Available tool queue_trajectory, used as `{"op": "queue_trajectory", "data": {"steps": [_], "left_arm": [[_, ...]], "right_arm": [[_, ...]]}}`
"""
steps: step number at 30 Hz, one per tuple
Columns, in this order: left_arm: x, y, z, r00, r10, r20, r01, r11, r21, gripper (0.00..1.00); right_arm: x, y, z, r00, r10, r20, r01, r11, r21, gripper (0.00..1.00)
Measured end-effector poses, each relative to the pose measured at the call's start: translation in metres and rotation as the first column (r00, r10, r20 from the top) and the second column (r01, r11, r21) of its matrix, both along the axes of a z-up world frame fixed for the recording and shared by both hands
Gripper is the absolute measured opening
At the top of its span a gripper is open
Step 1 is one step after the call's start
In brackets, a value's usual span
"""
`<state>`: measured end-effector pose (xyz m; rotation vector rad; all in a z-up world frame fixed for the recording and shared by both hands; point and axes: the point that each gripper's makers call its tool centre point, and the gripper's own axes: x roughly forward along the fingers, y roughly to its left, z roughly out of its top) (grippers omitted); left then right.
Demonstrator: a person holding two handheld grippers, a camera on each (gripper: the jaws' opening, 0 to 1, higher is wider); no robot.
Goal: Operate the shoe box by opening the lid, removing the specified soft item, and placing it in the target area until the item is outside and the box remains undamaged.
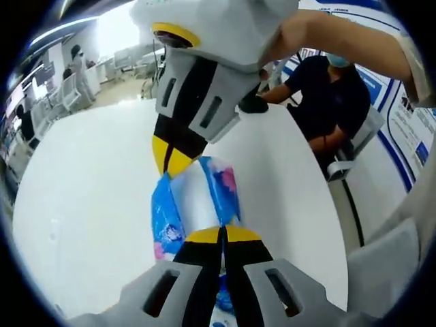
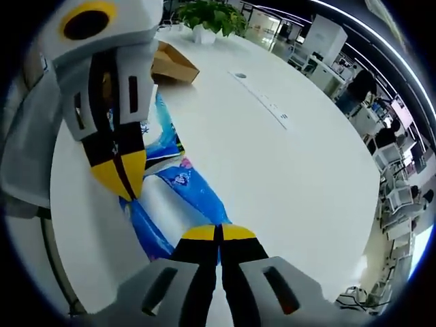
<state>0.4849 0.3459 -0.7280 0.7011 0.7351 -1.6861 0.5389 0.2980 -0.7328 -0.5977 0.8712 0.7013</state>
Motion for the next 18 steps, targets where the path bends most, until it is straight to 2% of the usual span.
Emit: {"op": "queue_trajectory", "data": {"steps": [8,18], "left_arm": [[-0.004,0.001,-0.009,1.0,0.005,-0.017,-0.005,1.0,0.001,0.0],[-0.009,-0.001,-0.01,1.0,-0.015,0.004,0.015,1.0,0.002,0.0]], "right_arm": [[-0.003,-0.001,-0.011,1.0,0.0,-0.009,0.0,1.0,-0.017,0.0],[-0.004,-0.002,-0.014,1.0,-0.002,-0.008,0.002,1.0,-0.024,0.0]]}}
